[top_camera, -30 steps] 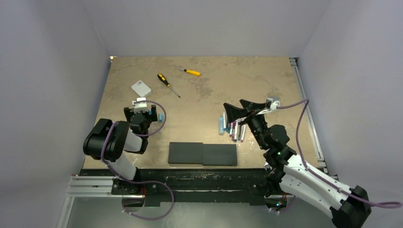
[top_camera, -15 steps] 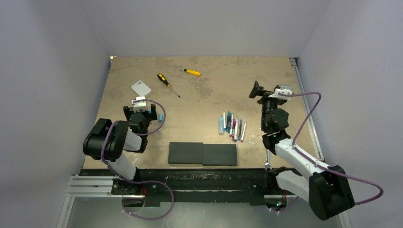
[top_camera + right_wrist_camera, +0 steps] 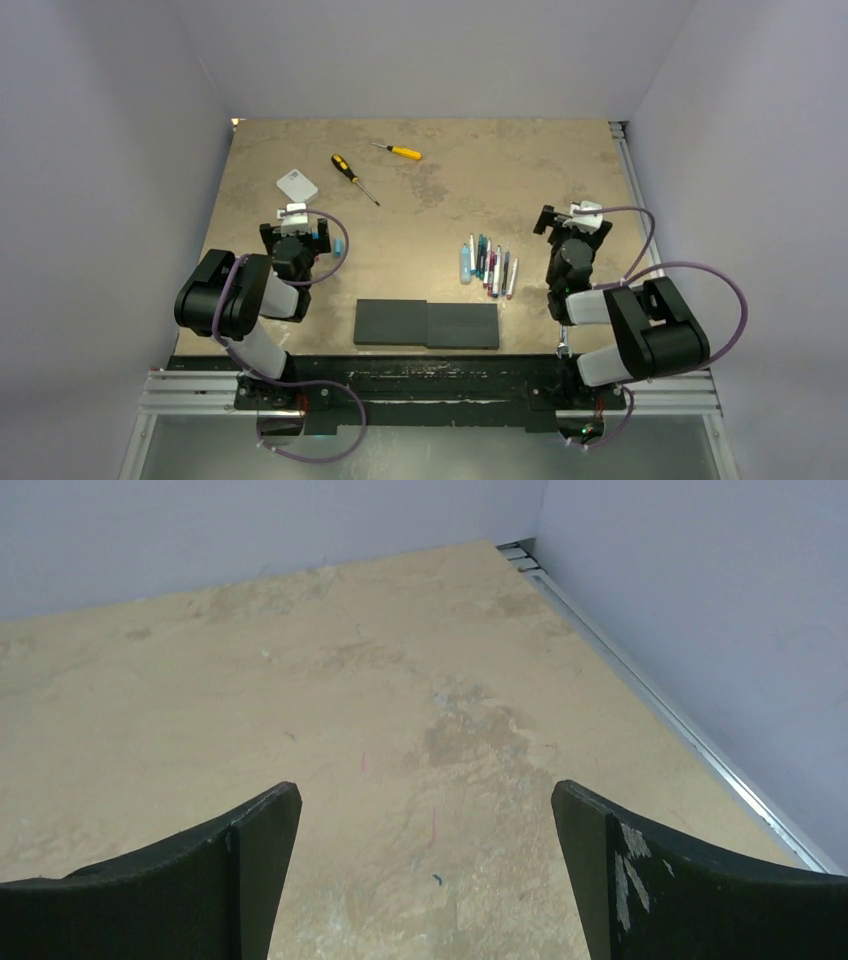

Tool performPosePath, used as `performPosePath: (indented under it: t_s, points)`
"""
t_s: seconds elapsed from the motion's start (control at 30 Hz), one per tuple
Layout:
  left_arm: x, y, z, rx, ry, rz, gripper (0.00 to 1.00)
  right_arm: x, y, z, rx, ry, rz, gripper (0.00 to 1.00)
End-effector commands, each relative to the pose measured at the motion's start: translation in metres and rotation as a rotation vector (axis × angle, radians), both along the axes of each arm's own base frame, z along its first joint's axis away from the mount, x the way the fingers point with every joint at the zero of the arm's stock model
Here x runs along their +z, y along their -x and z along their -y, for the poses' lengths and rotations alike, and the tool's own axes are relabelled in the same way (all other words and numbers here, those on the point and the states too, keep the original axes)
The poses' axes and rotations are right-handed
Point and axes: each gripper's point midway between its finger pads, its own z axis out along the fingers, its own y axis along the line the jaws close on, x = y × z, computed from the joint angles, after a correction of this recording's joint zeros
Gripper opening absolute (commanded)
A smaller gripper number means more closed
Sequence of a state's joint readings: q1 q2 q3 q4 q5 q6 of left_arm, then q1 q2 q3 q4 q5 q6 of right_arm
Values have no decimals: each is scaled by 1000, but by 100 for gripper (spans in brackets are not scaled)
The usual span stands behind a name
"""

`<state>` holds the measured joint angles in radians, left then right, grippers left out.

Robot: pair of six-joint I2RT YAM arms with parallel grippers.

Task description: Open the pen caps

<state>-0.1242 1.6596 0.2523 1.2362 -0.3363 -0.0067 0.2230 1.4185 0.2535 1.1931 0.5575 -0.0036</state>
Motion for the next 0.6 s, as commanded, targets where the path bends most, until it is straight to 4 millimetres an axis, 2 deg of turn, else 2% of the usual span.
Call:
performPosePath:
  t_s: [0.0,0.1,0.23,0.3,0.37,0.43,0.47,0.57]
  points:
    - [15,-9,1,-4,23,62,99,40,-5,16,-55,-50,237,99]
    - [16,-9,1,-4,23,63,99,30,-13,7,3,-67,185,99]
    - [15,-9,1,-4,23,62,99,22,-31,9,71,-81,136,99]
    - [15,-9,1,-4,23,61,99,17,-28,7,110,-84,129,99]
    - [15,-9,1,-5,23,61,99,32,-13,16,75,-50,234,99]
    - [15,-9,1,-4,23,60,99,22,-15,10,103,-87,186,99]
    - [15,-9,1,-4,23,62,99,21,-21,15,76,-76,180,99]
    - [15,-9,1,-5,23,60,99,20,-21,16,65,-96,176,99]
